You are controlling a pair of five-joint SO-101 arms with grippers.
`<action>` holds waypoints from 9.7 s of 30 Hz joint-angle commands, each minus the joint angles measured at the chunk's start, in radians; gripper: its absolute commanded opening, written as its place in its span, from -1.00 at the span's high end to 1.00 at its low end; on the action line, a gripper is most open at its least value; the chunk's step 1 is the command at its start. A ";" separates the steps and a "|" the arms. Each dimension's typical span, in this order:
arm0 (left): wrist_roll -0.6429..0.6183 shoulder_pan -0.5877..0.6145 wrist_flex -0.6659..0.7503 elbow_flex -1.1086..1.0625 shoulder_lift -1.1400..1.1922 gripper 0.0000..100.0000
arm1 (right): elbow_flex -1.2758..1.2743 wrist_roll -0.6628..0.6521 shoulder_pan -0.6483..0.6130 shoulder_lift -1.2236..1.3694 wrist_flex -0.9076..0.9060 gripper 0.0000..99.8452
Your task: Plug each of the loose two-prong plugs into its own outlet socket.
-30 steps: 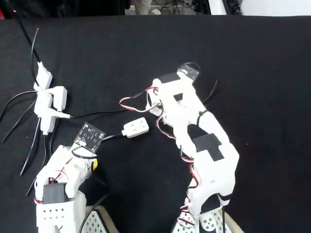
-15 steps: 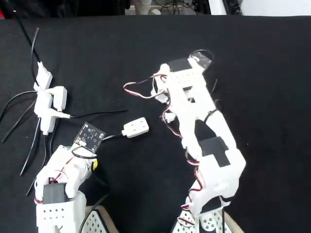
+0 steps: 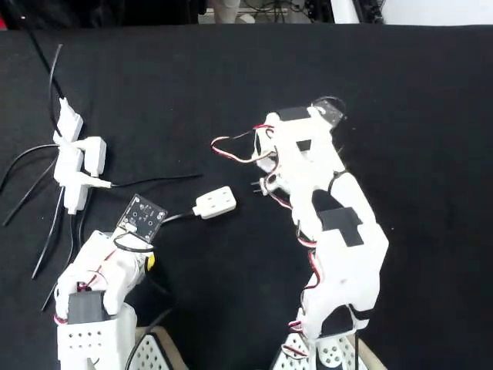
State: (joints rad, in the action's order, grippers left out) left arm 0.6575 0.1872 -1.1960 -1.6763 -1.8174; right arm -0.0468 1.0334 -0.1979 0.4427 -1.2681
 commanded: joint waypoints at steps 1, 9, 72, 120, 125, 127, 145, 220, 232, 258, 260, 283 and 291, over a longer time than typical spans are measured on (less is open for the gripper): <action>0.006 0.008 -0.002 -0.002 -0.006 0.49 | 0.001 0.012 -0.002 0.016 0.026 0.61; 0.006 0.008 -0.002 -0.002 -0.006 0.49 | -0.007 0.012 -0.008 0.025 0.094 0.61; 0.044 0.008 -0.002 -0.004 -0.006 0.49 | 0.361 -1.393 -0.034 0.166 -0.485 0.83; 0.046 0.005 -0.002 -0.012 -0.006 0.49 | 0.409 -1.162 -0.132 0.295 -0.460 0.98; 0.046 0.004 -0.002 -0.012 -0.006 0.49 | 0.254 -1.154 -0.138 0.091 -0.371 0.98; 0.046 0.004 -0.002 -0.012 -0.006 0.49 | 0.153 -1.154 -0.137 -0.019 -0.313 0.98; 0.040 -0.001 0.006 -0.012 -0.006 0.50 | -0.863 -1.033 -0.138 -1.247 0.500 0.98; -0.628 -0.392 0.315 0.107 -0.008 0.48 | -1.144 -0.598 -0.407 -1.354 1.007 0.98; -0.628 -0.427 0.427 0.051 -0.008 0.48 | -1.119 -0.606 -0.456 -1.360 0.861 0.98; -0.628 -0.331 0.568 -0.007 -0.008 0.48 | -1.093 -0.669 -0.545 -1.353 0.741 0.98; -0.628 -0.331 0.568 -0.005 -0.008 0.48 | -1.075 -0.671 -0.545 -1.353 0.704 0.98; -0.423 -0.328 0.327 0.013 -0.006 0.49 | -0.780 -0.856 -0.313 -1.182 0.448 0.98; -0.245 -0.031 0.115 0.051 -0.006 0.49 | -0.509 -0.947 -0.313 -0.835 0.218 0.98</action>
State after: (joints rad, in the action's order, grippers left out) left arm 0.3798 0.0276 -1.0395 -1.6732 -1.8174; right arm -0.6897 0.1250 -0.5263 -0.4810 -0.9720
